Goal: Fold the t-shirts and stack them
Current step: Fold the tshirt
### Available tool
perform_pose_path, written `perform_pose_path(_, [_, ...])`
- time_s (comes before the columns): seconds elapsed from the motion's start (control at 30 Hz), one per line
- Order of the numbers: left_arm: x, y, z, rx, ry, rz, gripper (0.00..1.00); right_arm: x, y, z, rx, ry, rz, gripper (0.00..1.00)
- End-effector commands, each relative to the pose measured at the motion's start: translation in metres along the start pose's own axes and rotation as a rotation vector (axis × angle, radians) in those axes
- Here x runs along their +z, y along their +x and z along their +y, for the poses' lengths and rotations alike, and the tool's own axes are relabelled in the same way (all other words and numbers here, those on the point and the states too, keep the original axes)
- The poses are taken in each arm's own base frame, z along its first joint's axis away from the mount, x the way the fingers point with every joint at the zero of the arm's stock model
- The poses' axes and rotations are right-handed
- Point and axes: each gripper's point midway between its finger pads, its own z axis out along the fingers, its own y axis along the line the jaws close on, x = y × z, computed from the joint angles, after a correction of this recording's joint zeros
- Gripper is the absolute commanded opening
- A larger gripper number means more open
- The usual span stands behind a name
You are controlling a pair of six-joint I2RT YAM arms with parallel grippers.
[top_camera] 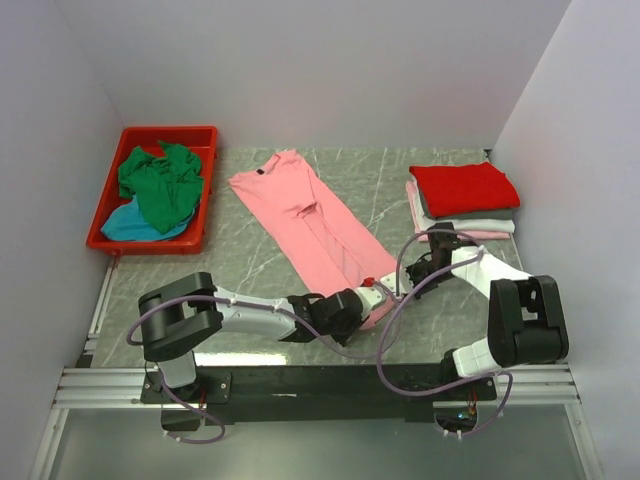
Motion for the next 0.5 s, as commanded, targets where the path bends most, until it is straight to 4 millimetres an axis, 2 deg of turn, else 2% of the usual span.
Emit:
perform_pose_path(0.0, [-0.011, -0.001, -0.020, -0.037, 0.092, -0.019, 0.00, 0.006, 0.005, 0.019, -0.022, -0.049, 0.038, 0.11])
perform_pose_path(0.03, [-0.011, 0.000, -0.021, -0.041, 0.100, -0.021, 0.01, 0.003, 0.003, 0.019, -0.045, -0.046, 0.039, 0.04])
perform_pose_path(0.1, [-0.016, 0.004, -0.027, -0.057, 0.139, -0.017, 0.01, 0.001, -0.005, 0.031, -0.049, -0.071, 0.016, 0.00])
perform_pose_path(0.23, [-0.032, 0.012, -0.040, -0.068, 0.214, -0.004, 0.01, -0.022, -0.029, 0.045, -0.085, -0.061, -0.013, 0.00])
perform_pose_path(0.27, [-0.039, 0.016, -0.047, -0.066, 0.249, 0.005, 0.01, -0.025, -0.037, 0.060, -0.067, -0.097, -0.031, 0.00])
perform_pose_path(0.33, [-0.048, 0.022, -0.057, -0.058, 0.286, 0.023, 0.01, -0.036, -0.045, 0.070, -0.088, -0.090, -0.021, 0.00])
perform_pose_path(0.37, [-0.054, 0.030, -0.067, -0.051, 0.316, 0.049, 0.01, -0.040, -0.051, 0.085, -0.071, -0.127, -0.031, 0.00])
perform_pose_path(0.47, [-0.067, 0.043, -0.094, -0.045, 0.410, 0.092, 0.01, -0.049, -0.063, 0.104, -0.072, -0.131, -0.031, 0.00])
